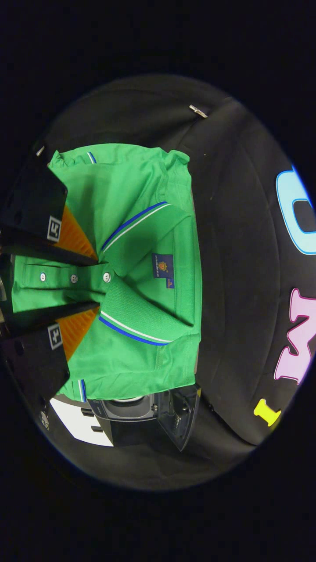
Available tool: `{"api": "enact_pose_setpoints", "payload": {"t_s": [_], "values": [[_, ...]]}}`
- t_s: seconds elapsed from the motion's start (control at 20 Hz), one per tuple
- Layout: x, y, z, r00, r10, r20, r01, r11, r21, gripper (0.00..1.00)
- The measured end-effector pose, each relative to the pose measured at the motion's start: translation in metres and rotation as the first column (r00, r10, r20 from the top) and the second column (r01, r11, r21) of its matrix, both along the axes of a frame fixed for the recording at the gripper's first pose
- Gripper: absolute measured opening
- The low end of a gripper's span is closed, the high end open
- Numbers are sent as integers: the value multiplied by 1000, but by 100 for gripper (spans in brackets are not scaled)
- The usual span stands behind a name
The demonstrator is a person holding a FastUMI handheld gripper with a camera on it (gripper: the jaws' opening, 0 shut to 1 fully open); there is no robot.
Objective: Put the clothes into the washing machine and then close the washing machine lid.
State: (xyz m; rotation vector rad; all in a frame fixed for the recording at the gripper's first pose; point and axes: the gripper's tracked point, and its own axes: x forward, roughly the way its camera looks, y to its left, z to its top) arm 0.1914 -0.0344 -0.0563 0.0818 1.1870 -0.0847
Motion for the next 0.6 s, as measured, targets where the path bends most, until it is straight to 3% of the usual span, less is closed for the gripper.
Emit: {"api": "enact_pose_setpoints", "payload": {"t_s": [0.15, 0.25, 0.3, 0.6], "values": [[4, -3, 2, 999, -38, 24, 37, 998, 50, 24], [8, -5, 6, 998, -45, 53, 42, 998, 55, 21], [6, -7, 3, 998, -37, 51, 34, 998, 50, 6], [7, -2, 6, 974, 57, 218, -40, 996, -81, 6]]}}
